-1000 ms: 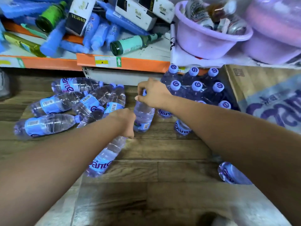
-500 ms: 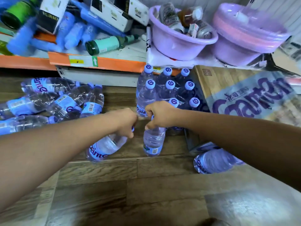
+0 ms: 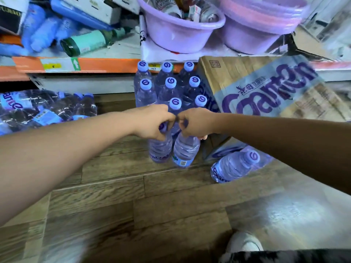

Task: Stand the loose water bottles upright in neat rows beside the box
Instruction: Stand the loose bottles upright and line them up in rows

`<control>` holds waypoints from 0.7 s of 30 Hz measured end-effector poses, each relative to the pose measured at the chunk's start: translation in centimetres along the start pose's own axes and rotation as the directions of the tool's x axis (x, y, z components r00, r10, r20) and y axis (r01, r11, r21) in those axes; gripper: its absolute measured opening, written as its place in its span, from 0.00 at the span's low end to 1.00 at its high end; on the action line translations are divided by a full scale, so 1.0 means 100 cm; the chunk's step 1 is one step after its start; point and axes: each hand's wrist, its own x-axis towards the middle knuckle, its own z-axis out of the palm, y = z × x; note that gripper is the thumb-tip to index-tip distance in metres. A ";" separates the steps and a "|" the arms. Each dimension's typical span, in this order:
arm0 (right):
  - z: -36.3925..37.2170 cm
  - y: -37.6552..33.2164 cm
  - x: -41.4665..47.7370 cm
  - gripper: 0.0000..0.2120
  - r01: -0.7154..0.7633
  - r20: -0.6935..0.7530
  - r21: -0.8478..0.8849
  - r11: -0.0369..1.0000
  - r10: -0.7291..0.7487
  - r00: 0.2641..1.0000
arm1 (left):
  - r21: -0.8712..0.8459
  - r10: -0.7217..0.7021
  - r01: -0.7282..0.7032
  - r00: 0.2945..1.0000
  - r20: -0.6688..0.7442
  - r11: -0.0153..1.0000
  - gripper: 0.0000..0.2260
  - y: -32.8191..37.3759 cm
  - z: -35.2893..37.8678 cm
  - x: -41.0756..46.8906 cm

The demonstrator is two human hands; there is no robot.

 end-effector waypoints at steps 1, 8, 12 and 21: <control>-0.002 0.007 -0.003 0.04 -0.023 0.013 0.057 0.998 0.022 1.000 | 0.022 -0.002 0.002 1.000 -0.010 1.000 0.11 0.005 0.004 0.003; -0.011 0.031 -0.014 0.09 -0.118 0.042 0.134 0.984 0.113 0.993 | -0.182 -0.163 0.124 0.962 -0.217 0.975 0.10 0.023 0.019 0.019; -0.012 0.035 -0.017 0.07 -0.131 -0.020 0.021 0.991 0.132 0.991 | -0.253 -0.243 0.173 0.929 -0.278 0.952 0.11 0.033 0.020 0.024; -0.010 0.037 -0.009 0.20 -0.184 -0.108 -0.141 0.973 0.170 0.979 | -0.285 -0.330 0.245 0.893 -0.307 0.927 0.15 0.046 0.023 0.027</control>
